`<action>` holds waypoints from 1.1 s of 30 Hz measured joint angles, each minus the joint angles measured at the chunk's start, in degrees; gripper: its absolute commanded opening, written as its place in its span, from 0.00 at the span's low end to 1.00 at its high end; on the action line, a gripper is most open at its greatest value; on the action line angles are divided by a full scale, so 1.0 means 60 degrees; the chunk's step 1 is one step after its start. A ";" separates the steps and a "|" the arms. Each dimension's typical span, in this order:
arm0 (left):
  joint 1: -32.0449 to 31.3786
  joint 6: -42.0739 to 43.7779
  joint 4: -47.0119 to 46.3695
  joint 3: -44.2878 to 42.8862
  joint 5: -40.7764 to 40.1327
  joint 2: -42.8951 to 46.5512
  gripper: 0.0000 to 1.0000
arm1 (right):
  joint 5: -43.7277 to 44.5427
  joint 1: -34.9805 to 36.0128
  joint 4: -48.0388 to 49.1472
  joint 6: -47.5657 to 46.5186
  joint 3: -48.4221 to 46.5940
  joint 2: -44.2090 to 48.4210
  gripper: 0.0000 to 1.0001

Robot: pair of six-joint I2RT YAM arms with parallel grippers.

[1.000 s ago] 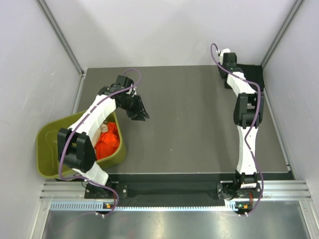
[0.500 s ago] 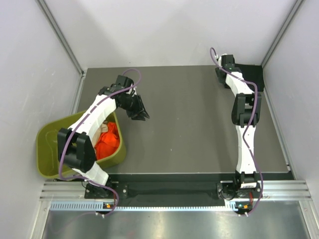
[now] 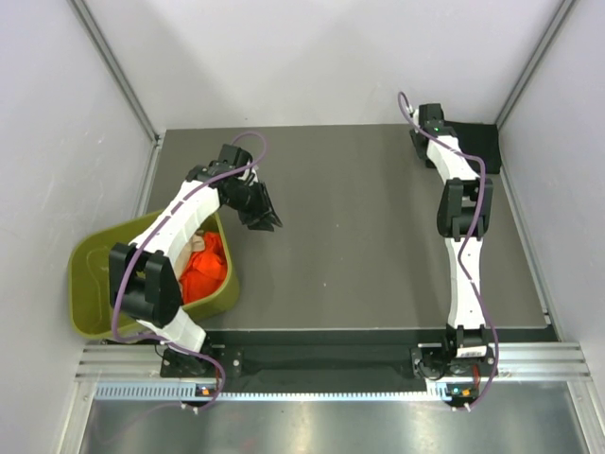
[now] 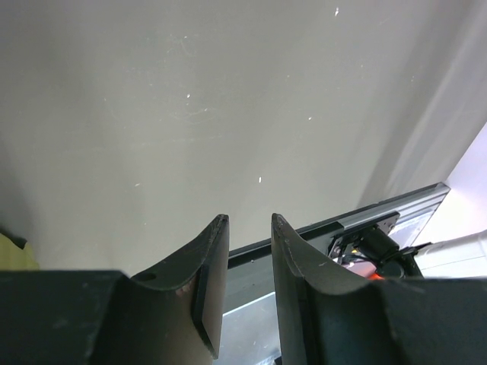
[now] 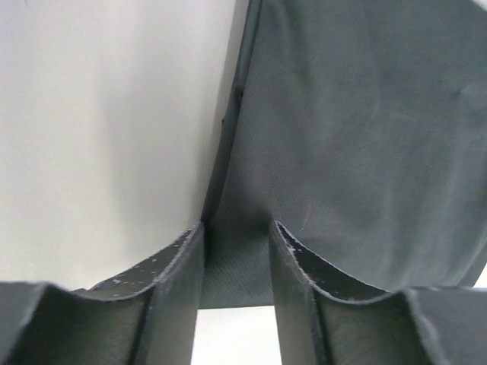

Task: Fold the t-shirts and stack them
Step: Neatly place the folded tshirt to the corner

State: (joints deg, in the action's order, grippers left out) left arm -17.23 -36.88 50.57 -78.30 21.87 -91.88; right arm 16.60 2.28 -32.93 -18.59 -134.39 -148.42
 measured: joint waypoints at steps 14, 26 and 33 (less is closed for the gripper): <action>0.0022 0.0168 0.0080 0.0113 0.0040 0.0109 0.34 | 0.0113 0.0076 0.0441 -0.0270 0.0605 0.0127 0.01; 0.0058 0.0200 0.0113 0.0113 0.0069 0.0423 0.34 | -0.0233 0.0073 0.1056 0.0295 0.2346 0.1155 0.31; 0.0084 0.0222 0.0106 0.0113 0.0178 0.0616 0.35 | -0.0725 0.0073 0.1002 0.1158 0.2331 0.1504 0.83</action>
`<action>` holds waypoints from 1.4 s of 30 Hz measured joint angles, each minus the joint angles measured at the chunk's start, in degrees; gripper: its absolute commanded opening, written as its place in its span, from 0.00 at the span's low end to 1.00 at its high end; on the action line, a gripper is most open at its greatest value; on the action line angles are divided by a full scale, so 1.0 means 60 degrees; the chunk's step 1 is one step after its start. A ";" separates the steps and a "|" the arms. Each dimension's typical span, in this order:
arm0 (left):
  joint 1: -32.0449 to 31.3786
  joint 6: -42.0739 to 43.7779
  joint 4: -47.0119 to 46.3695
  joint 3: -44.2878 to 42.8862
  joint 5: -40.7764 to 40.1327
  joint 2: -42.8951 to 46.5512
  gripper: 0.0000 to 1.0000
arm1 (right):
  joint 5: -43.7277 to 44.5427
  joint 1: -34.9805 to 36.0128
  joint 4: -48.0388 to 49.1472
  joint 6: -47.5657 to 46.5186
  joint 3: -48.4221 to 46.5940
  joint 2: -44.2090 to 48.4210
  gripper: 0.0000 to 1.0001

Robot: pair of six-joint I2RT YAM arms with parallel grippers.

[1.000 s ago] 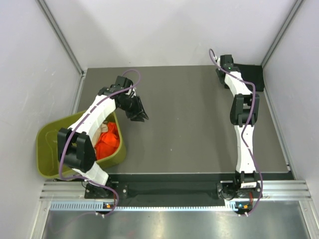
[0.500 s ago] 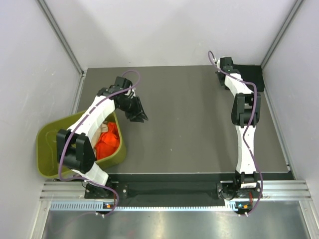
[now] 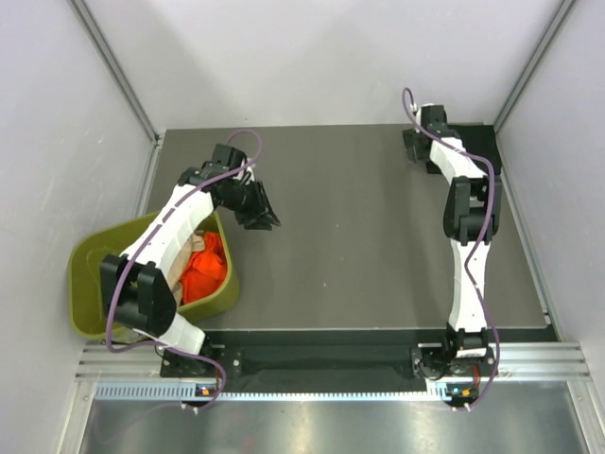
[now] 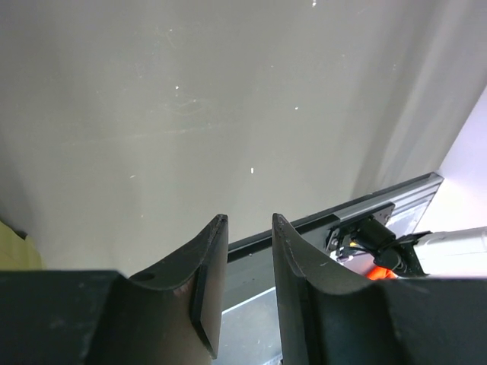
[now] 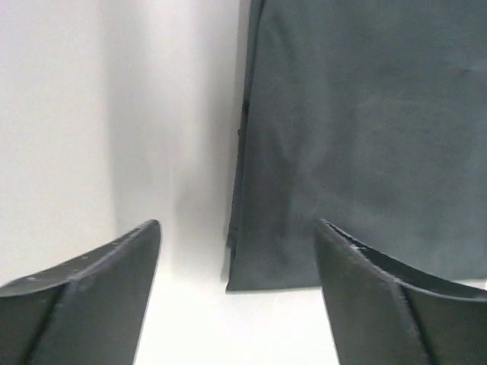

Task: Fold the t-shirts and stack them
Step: Neatly place the folded tshirt to the corner

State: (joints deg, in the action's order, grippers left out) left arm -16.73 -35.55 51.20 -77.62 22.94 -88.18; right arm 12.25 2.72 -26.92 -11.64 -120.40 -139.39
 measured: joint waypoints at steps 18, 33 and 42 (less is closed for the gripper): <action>0.0022 -0.0164 -0.0958 0.0936 0.0729 0.0732 0.37 | -0.0550 -0.0047 -0.0605 0.3490 0.3424 0.8102 1.00; -0.2728 -0.1472 -0.2350 0.1308 -0.0335 0.0991 0.52 | -0.4707 0.0743 0.0350 0.6608 1.2622 1.2313 1.00; -0.3792 -0.2703 -0.4189 0.3796 -0.1016 0.1916 0.63 | -0.5344 0.0922 0.0696 0.6889 1.3974 1.3132 0.99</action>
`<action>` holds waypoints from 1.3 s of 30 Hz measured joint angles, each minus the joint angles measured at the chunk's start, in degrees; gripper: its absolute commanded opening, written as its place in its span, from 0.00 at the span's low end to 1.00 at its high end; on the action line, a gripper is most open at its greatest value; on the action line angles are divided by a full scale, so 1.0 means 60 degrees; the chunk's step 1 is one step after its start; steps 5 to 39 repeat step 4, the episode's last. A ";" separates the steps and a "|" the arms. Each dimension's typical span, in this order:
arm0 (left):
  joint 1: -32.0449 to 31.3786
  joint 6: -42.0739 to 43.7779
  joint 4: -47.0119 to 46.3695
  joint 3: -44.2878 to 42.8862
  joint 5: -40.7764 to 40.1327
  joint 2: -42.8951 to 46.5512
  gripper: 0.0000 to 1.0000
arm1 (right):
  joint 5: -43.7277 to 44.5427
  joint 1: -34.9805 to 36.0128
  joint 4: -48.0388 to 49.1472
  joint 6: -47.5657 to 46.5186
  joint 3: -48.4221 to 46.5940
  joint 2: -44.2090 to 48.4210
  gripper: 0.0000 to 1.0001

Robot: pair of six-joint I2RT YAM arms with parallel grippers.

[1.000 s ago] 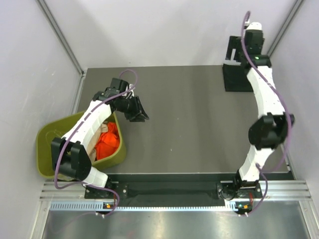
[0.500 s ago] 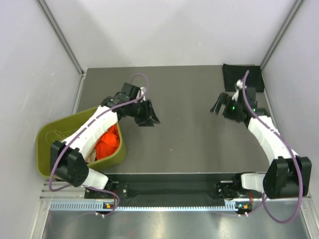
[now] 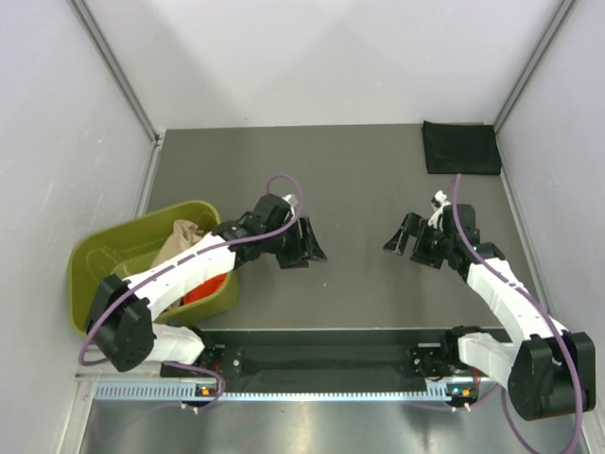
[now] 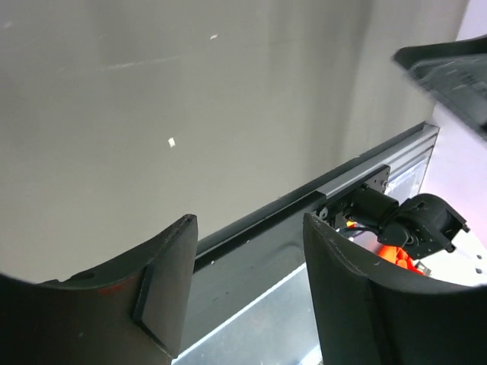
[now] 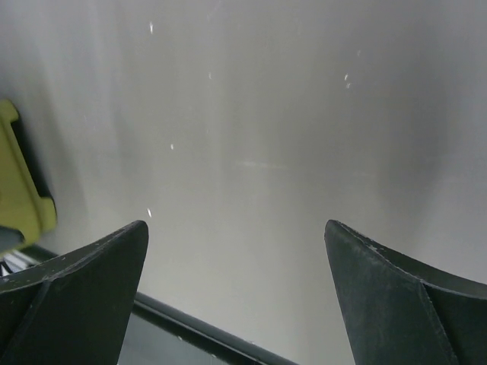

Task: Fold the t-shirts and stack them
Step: Neatly place the folded tshirt to the corner

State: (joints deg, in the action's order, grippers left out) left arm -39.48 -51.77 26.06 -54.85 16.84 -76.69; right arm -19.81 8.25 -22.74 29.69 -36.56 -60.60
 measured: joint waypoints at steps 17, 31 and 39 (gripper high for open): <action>-0.0401 0.0011 -0.0597 0.0029 -0.0313 0.0015 0.63 | -0.0390 0.0036 0.0135 -0.0277 0.0696 0.0535 1.00; -0.0401 0.0011 -0.0597 0.0029 -0.0313 0.0015 0.63 | -0.0390 0.0036 0.0135 -0.0277 0.0696 0.0535 1.00; -0.0401 0.0011 -0.0597 0.0029 -0.0313 0.0015 0.63 | -0.0390 0.0036 0.0135 -0.0277 0.0696 0.0535 1.00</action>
